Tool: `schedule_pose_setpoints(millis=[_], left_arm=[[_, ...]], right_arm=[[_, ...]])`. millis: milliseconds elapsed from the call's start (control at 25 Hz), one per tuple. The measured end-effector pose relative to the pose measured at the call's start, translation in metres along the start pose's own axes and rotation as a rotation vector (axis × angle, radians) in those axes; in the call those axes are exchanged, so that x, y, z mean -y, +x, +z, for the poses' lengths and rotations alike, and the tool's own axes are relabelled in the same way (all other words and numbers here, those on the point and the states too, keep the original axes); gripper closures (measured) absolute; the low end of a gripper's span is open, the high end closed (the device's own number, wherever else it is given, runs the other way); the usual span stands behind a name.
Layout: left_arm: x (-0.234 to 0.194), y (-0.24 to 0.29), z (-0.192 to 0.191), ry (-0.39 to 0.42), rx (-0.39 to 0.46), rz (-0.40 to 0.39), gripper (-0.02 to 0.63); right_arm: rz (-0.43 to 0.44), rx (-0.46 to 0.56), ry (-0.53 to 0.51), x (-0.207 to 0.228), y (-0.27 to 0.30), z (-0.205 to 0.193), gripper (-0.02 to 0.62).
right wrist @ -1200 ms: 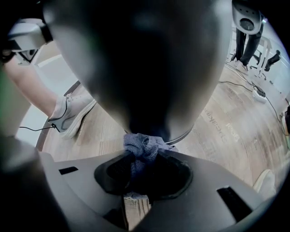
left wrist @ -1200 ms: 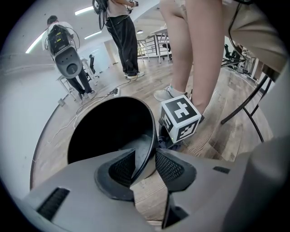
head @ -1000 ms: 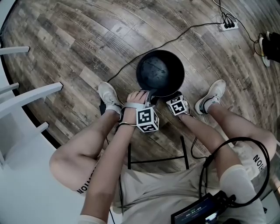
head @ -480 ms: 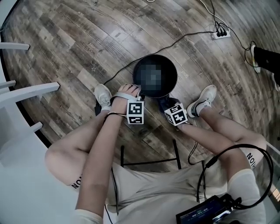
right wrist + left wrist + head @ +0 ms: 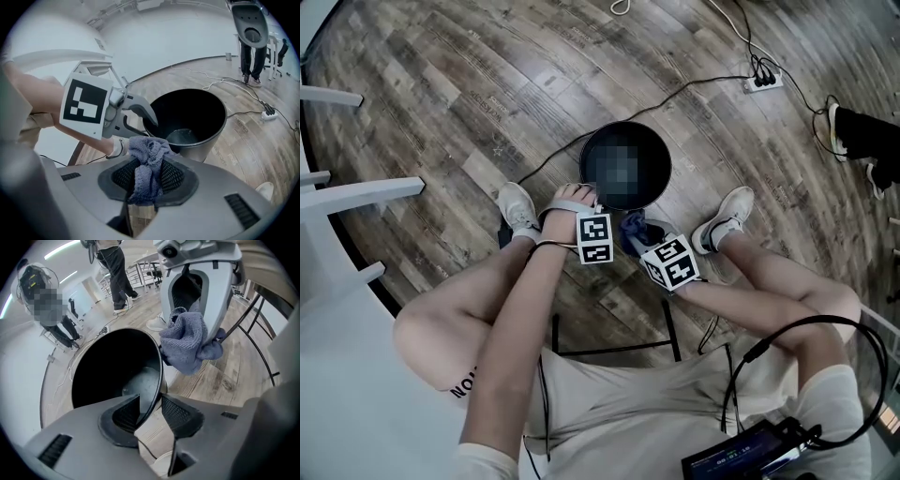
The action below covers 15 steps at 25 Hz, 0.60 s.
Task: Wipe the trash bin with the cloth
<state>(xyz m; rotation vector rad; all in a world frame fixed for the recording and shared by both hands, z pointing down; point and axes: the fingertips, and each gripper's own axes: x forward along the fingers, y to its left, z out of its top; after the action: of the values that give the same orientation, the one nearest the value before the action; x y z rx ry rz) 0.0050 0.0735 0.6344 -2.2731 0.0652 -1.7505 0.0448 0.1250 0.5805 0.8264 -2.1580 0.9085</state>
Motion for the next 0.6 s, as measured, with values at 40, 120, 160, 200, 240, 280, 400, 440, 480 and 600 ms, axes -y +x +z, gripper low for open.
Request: schedule_pose_setpoints(millis=[40, 120, 160, 200, 240, 280, 400, 440, 480, 600], left_arm=[[0.001, 0.001, 0.002, -0.015, -0.006, -0.003, 0.451], [0.003, 0.001, 0.004, -0.044, -0.017, -0.011, 0.451], [0.004, 0.001, 0.006, -0.056, -0.019, -0.016, 0.451], [0.004, 0.001, 0.007, -0.066, -0.017, -0.020, 0.451], [0.004, 0.001, 0.008, -0.073, -0.011, -0.026, 0.453], [0.005, 0.000, 0.010, -0.080, 0.001, -0.035, 0.454], [0.009, -0.004, 0.015, -0.101, 0.056, -0.068, 0.468], [0.010, -0.005, 0.017, -0.107, 0.071, -0.077, 0.469], [0.010, -0.007, 0.018, -0.113, 0.083, -0.083, 0.471], [0.011, -0.009, 0.020, -0.123, 0.118, -0.097, 0.477]], right_arm=[[-0.002, 0.006, -0.004, -0.001, 0.000, 0.003, 0.492], [-0.014, 0.015, -0.006, 0.000, 0.002, 0.008, 0.492], [-0.020, 0.016, -0.005, 0.002, 0.003, 0.009, 0.492], [-0.024, 0.015, -0.005, 0.004, 0.004, 0.010, 0.492], [-0.028, 0.013, -0.005, 0.005, 0.005, 0.009, 0.492], [-0.030, 0.013, -0.006, 0.006, 0.006, 0.008, 0.492], [-0.035, 0.014, -0.017, 0.008, 0.007, 0.004, 0.492], [-0.035, 0.015, -0.026, 0.008, 0.007, 0.003, 0.492], [-0.035, 0.015, -0.036, 0.009, 0.008, 0.002, 0.492], [-0.036, 0.006, -0.058, 0.011, 0.014, -0.003, 0.492]])
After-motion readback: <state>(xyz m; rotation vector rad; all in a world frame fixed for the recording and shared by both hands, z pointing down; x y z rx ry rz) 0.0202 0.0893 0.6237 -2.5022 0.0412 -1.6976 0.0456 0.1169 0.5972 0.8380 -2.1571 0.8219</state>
